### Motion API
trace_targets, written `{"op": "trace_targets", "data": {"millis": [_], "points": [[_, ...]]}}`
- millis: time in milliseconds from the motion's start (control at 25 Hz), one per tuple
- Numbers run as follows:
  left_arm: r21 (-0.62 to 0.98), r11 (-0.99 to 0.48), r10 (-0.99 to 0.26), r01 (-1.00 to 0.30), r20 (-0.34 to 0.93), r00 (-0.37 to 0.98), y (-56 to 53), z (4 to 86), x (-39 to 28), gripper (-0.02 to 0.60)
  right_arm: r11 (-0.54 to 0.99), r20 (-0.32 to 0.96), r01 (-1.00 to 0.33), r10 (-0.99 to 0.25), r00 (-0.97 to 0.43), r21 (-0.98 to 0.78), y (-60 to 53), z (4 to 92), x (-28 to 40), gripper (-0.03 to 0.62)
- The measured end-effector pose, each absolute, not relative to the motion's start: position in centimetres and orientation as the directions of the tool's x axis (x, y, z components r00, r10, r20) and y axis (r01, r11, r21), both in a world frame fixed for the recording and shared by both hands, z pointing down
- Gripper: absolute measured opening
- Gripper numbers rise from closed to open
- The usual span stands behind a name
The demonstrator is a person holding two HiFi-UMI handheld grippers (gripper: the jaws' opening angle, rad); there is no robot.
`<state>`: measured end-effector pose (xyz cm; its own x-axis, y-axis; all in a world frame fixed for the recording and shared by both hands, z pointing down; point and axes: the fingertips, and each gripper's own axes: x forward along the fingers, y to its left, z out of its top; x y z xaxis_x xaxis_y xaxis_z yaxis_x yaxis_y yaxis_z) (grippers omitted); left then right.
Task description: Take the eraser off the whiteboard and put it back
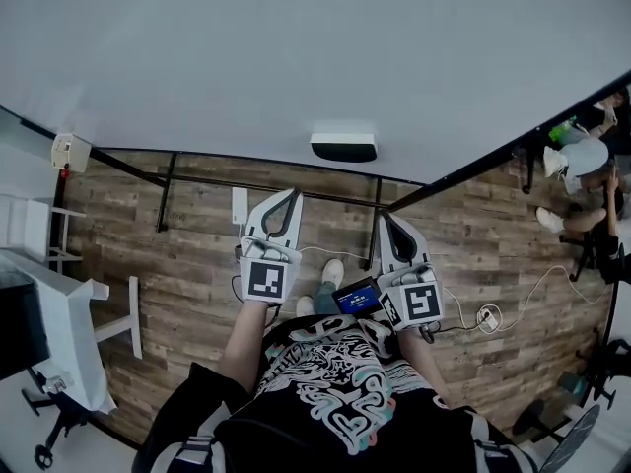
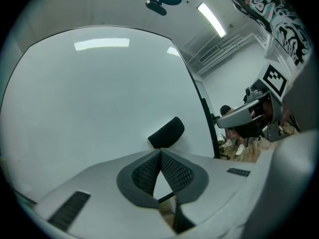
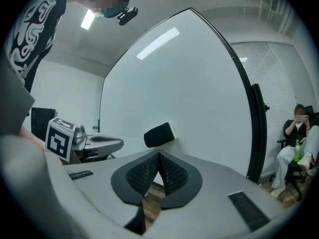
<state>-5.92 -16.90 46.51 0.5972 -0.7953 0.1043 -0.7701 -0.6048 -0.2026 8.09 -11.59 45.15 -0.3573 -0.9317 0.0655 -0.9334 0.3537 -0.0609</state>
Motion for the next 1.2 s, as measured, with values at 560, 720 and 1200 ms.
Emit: {"op": "trace_targets", "data": {"millis": [560,720,1200], "points": [[-0.323,-0.576,-0.804,-0.751,0.059,0.591,-19.5,45.9,-3.5,0.033,0.434,0.032,-0.9,-0.9,-0.435,-0.034,-15.2,44.1,7.3,0.014],[-0.306,-0.574,-0.809,-0.759,0.074,0.583,-19.9,46.4,-3.3,0.088,0.448,0.033,-0.893,-0.893,-0.449,-0.05,-15.8,44.3,7.2,0.014],[-0.536,-0.521,-0.82,-0.665,0.098,0.564,-21.2,47.3,-1.6,0.206,0.488,0.035,-0.872,-0.871,-0.49,-0.049,-17.7,44.9,7.1,0.014]]}}
